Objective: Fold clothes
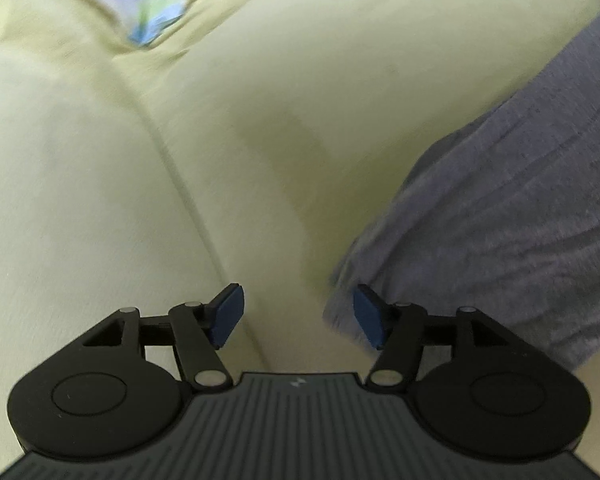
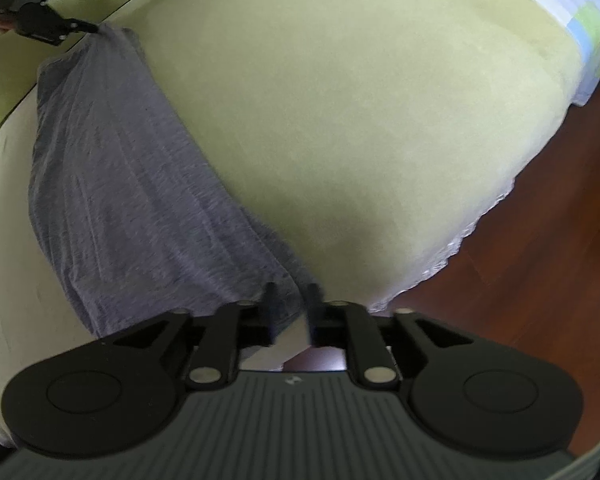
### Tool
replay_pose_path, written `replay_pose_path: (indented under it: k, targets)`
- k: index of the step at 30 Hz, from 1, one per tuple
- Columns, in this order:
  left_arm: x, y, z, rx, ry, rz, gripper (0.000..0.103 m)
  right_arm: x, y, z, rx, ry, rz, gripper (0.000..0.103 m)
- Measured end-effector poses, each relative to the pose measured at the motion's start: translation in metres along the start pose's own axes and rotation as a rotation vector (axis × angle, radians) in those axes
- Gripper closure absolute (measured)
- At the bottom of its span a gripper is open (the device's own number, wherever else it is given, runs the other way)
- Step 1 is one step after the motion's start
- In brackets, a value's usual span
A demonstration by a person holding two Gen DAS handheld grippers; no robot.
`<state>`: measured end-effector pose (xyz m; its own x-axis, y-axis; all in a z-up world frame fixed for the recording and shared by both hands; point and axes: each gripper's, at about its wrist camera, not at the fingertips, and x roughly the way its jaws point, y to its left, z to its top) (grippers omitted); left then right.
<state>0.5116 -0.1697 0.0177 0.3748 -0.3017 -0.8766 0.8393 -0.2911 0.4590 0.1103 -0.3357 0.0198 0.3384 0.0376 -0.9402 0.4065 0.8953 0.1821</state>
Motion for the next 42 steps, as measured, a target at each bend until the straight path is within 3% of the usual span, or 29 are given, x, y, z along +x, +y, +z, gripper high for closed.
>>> replay_pose_path:
  k: [5, 7, 10, 14, 18, 23, 28, 33, 37, 42]
  targets:
    - [-0.041, -0.01, -0.03, -0.25, 0.01, 0.033, 0.039, -0.026, 0.016, 0.009, -0.051, -0.033, 0.017, 0.081]
    - [-0.049, -0.017, -0.038, -0.331, 0.009, 0.024, 0.039, -0.035, 0.024, 0.019, -0.066, -0.042, 0.037, 0.08]
    - [-0.058, -0.025, -0.054, -0.528, 0.001, -0.012, 0.042, -0.046, 0.037, 0.034, -0.108, -0.064, 0.046, 0.079]
    - [-0.056, -0.028, -0.078, -0.884, -0.02, -0.086, 0.073, -0.057, 0.053, 0.055, -0.166, -0.089, 0.031, 0.079]
    - [-0.056, -0.033, -0.11, -1.268, -0.083, -0.133, 0.073, -0.073, 0.079, 0.082, -0.248, -0.136, 0.014, 0.077]
    - [-0.052, -0.047, -0.131, -1.603, -0.158, -0.171, 0.066, -0.06, 0.105, 0.127, -0.362, -0.163, 0.04, 0.073]
    - [-0.037, -0.061, -0.135, -1.71, -0.173, -0.151, 0.066, -0.016, 0.124, 0.19, -0.479, -0.16, 0.114, 0.073]
    - [-0.028, -0.071, -0.136, -1.739, -0.163, -0.117, 0.069, 0.041, 0.148, 0.269, -0.587, -0.152, 0.239, 0.073]
    - [-0.02, -0.076, -0.136, -1.754, -0.18, -0.122, 0.069, 0.084, 0.177, 0.312, -0.675, -0.121, 0.33, 0.074]
    - [-0.013, -0.084, -0.135, -1.757, -0.194, -0.122, 0.069, 0.123, 0.212, 0.335, -0.795, -0.081, 0.376, 0.078]
